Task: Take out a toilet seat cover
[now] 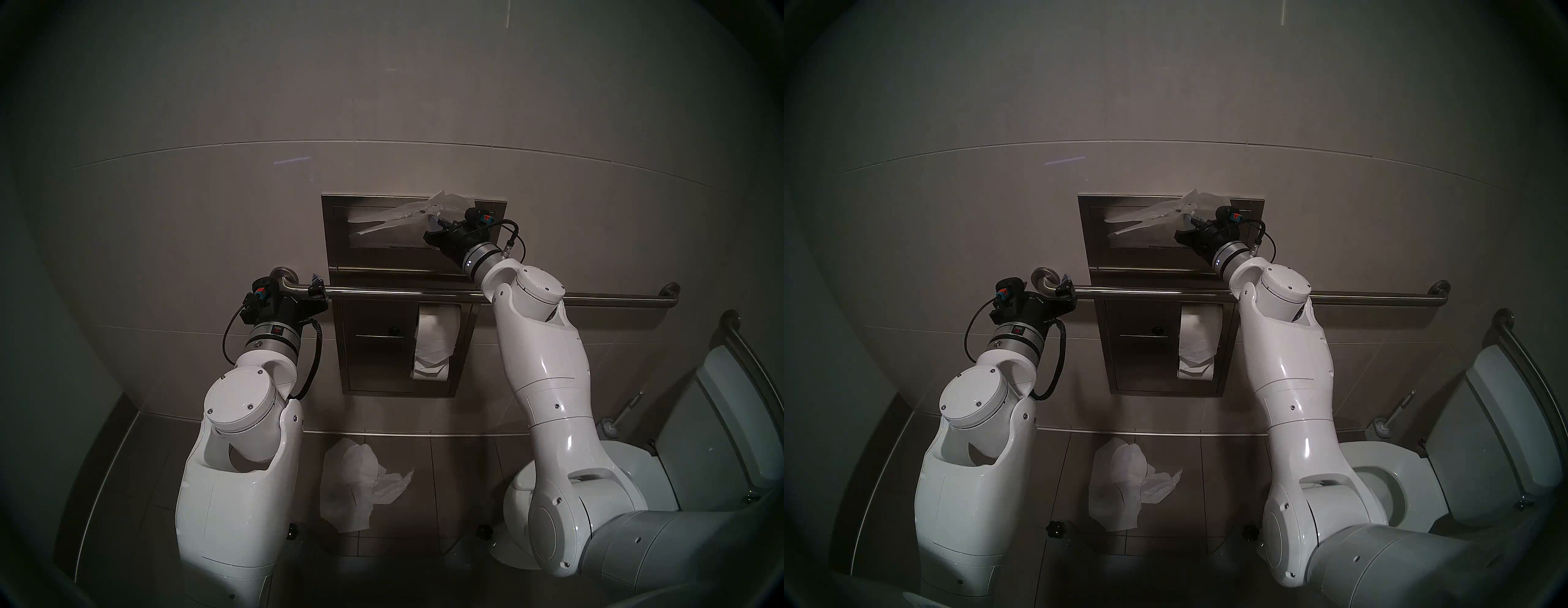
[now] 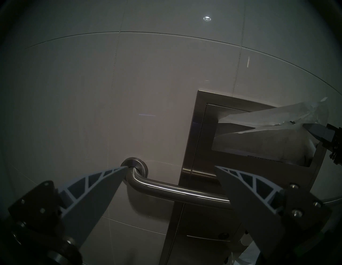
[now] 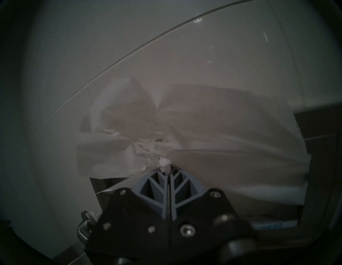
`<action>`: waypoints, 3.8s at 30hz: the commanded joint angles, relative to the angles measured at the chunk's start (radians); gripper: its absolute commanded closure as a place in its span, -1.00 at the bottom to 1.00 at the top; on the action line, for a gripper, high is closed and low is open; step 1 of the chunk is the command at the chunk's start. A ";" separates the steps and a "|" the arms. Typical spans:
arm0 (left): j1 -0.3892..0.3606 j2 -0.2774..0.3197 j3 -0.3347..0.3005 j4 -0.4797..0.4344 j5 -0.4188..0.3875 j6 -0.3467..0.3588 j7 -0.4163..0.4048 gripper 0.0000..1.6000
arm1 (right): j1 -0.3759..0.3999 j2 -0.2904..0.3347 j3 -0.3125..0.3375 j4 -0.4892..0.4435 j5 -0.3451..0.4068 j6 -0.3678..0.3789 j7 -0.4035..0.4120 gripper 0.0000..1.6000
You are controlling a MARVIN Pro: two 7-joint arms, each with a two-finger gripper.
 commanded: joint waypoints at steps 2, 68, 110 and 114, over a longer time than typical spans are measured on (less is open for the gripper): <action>-0.018 0.002 0.002 -0.037 -0.002 -0.010 0.000 -1.00 | -0.004 -0.006 0.012 -0.068 0.005 0.006 -0.014 1.00; -0.518 -0.107 0.126 0.344 -0.336 0.064 -0.095 -1.00 | -0.056 -0.056 0.016 -0.194 0.018 0.013 -0.035 1.00; -0.455 0.220 0.326 0.510 0.184 -0.415 -0.240 -1.00 | -0.108 -0.047 0.043 -0.277 0.026 0.058 -0.048 1.00; -0.503 0.202 0.328 0.563 0.207 -0.478 -0.230 -1.00 | -0.110 -0.048 0.044 -0.278 0.028 0.058 -0.047 1.00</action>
